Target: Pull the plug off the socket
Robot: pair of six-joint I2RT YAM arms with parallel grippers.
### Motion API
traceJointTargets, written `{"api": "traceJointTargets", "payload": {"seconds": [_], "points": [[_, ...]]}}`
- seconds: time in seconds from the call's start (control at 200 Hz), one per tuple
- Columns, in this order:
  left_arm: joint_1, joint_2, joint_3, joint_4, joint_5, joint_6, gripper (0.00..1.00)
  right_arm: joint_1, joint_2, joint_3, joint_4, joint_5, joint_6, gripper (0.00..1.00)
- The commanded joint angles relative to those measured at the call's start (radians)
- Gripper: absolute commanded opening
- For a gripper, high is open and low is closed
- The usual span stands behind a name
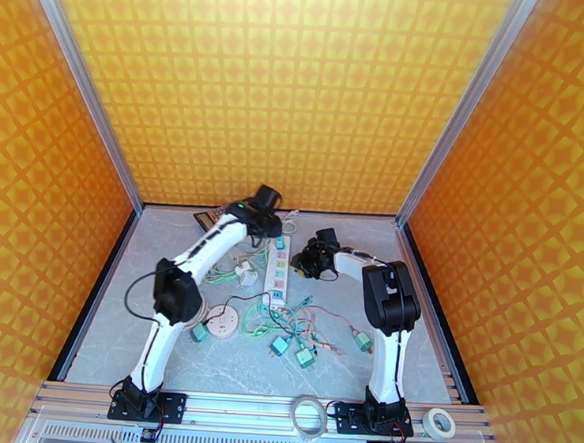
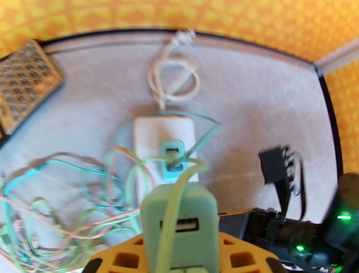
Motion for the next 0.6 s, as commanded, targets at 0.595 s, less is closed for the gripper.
{"api": "traceJointTargets", "payload": {"seconds": [0.595], "points": [[0.183,0.076,-0.006,0.123,0.213,-0.005,0.32,0.004,-0.02,0.008,-0.075,0.035,-0.05,0.32]]}}
